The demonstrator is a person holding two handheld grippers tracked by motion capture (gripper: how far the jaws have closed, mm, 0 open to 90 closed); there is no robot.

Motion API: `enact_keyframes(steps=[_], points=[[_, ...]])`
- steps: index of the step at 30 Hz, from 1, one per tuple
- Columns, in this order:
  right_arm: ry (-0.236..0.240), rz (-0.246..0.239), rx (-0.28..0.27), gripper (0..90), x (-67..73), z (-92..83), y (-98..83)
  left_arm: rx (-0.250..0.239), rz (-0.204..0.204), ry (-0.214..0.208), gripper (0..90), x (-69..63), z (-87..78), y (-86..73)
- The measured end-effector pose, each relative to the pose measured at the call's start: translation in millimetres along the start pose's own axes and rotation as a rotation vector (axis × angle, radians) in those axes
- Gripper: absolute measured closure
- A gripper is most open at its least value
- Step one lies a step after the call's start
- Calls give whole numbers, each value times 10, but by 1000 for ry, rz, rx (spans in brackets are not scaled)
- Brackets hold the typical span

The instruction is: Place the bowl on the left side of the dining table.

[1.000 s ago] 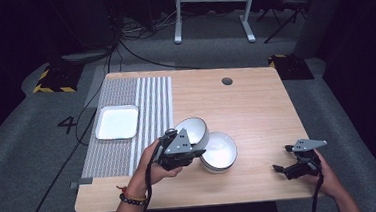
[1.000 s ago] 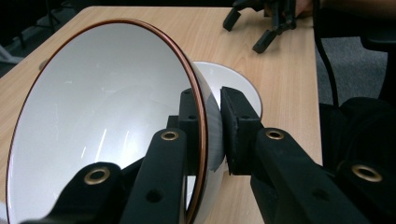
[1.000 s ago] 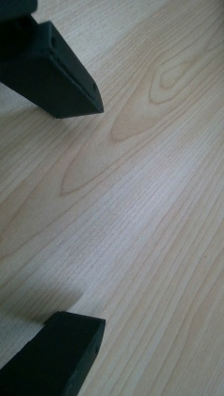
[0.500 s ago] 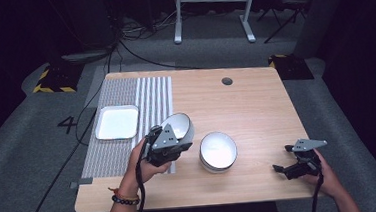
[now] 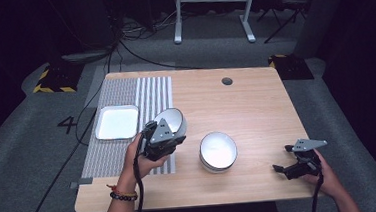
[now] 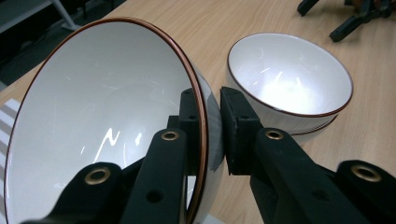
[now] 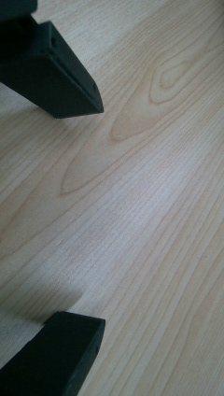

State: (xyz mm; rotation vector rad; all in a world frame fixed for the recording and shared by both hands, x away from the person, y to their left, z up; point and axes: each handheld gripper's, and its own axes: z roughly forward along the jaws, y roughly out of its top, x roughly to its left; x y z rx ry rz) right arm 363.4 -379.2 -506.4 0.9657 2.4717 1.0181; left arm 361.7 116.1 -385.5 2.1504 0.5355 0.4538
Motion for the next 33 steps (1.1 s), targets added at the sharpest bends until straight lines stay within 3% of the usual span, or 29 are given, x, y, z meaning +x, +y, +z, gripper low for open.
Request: enact_keyframes(steps=[1,3,4,11,17,19,33], points=[[0,0,0,6,0,0,0,-6,-16,-8,793,6,4,-6],[0,0,0,6,0,0,0,4,-7,-5,794,44,-6,-10],[0,0,0,6,0,0,0,-16,-42,5,794,38,4,-13],[0,0,0,6,0,0,0,-3,-47,25,794,144,-35,-23],[0,0,0,6,0,0,0,0,-68,54,794,240,-40,-61],[0,0,0,6,-1,0,0,-5,-81,46,794,267,-50,-79],[0,1,1,6,1,0,0,-1,-107,102,794,393,-134,-159]])
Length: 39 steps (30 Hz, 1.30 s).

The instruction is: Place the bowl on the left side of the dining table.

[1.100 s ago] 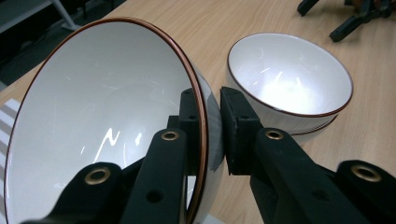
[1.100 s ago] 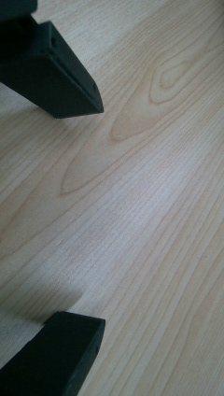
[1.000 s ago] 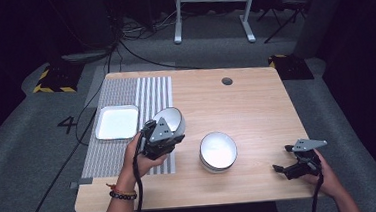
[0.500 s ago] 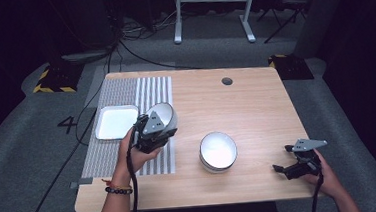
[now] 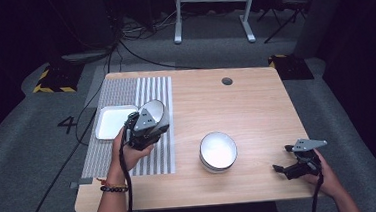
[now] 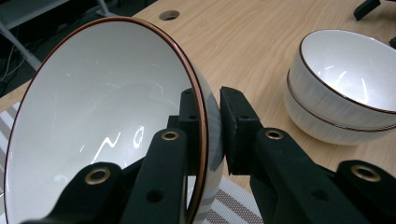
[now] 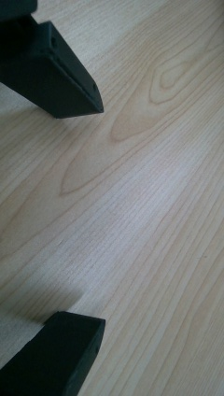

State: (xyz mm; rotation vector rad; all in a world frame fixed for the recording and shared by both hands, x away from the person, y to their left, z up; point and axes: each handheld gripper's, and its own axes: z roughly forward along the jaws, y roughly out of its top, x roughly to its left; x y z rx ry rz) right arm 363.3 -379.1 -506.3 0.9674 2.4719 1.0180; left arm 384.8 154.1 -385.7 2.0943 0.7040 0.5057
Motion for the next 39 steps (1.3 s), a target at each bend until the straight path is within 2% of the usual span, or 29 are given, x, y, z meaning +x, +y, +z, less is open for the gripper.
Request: enact_keyframes(steps=[1,4,5,7,9,10,16,28,30,39], points=[[0,-1,0,6,-1,0,0,5,8,26,794,13,3,-1],[0,-2,0,6,-1,0,0,10,-1,23,794,47,2,-15],[0,-1,0,6,-1,0,0,2,-22,25,794,81,3,-34],[0,-1,-1,6,-1,0,0,2,-37,34,794,110,3,-52],[0,-1,0,6,-1,0,0,6,-28,44,795,154,-8,-65],[0,-1,0,6,-1,0,0,13,-42,35,794,158,-10,-74],[0,-1,0,6,-1,0,0,36,-45,59,794,217,-10,-88],[0,3,1,5,3,0,1,57,-98,113,795,416,-47,-171],[-1,1,-1,5,3,2,2,68,-91,119,794,443,-53,-183],[-2,2,0,5,4,1,2,91,-128,147,795,595,-87,-271]])
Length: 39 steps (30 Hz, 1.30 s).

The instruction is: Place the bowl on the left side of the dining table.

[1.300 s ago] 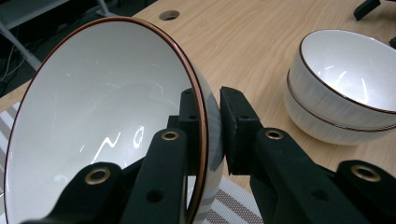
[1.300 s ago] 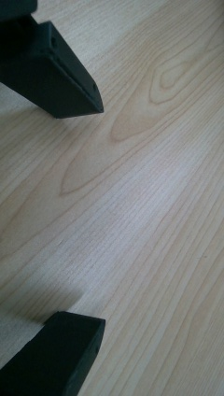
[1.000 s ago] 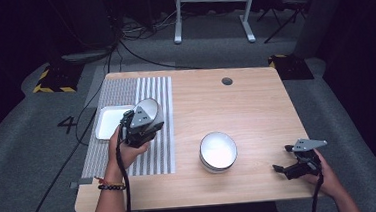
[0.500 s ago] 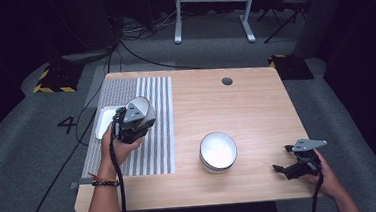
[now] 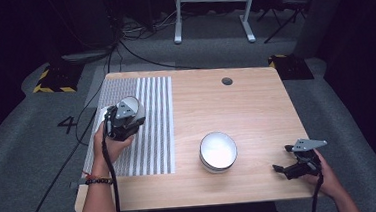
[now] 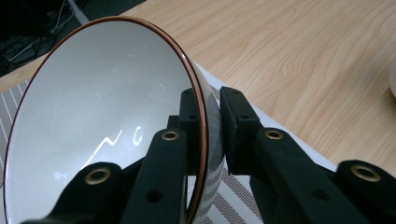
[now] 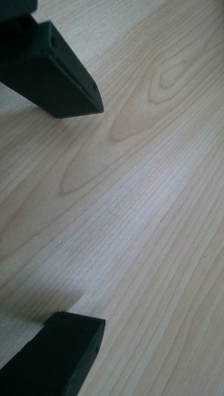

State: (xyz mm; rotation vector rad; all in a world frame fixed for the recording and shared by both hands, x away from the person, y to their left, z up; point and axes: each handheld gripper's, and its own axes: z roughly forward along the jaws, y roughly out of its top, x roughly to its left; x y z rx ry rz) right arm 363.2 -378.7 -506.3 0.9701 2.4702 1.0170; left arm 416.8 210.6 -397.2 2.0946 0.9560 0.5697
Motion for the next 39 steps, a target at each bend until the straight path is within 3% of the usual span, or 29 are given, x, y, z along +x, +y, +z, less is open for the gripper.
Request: enact_keyframes(steps=[12,22,27,30,38,39], points=[[0,0,0,5,0,0,0,23,-37,42,795,169,67,6],[0,0,0,5,0,0,0,85,-44,73,795,289,166,-16],[0,0,0,5,0,0,0,85,-63,79,795,353,220,-55],[2,0,2,5,-1,-1,1,120,-60,85,796,392,252,-75],[0,1,0,5,0,0,0,152,-80,104,796,485,356,-156],[3,-1,2,5,-3,-2,1,165,-66,115,796,493,367,-158]])
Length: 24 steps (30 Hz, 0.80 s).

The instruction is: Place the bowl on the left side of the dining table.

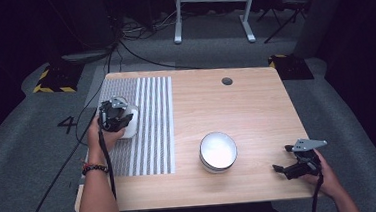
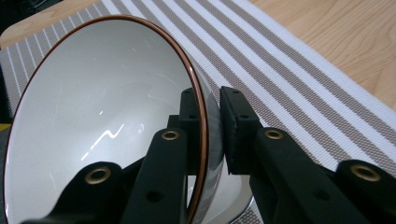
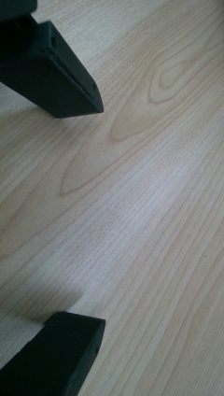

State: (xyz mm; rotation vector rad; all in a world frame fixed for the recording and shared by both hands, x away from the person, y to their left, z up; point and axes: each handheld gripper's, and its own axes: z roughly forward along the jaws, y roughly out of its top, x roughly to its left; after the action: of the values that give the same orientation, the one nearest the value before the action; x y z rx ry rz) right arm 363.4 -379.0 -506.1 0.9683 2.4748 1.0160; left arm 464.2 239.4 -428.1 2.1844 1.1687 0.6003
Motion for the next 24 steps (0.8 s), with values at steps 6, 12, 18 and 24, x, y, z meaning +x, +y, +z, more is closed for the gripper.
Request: enact_keyframes(steps=[6,12,18,24], points=[[-2,2,-3,5,2,4,1,52,7,37,796,20,86,-14],[-2,2,-3,5,3,5,2,76,1,41,795,-3,172,-20],[-2,2,-3,5,3,4,2,83,6,51,794,-9,214,-28],[-2,2,-3,5,3,5,2,82,1,56,791,13,229,-50]])
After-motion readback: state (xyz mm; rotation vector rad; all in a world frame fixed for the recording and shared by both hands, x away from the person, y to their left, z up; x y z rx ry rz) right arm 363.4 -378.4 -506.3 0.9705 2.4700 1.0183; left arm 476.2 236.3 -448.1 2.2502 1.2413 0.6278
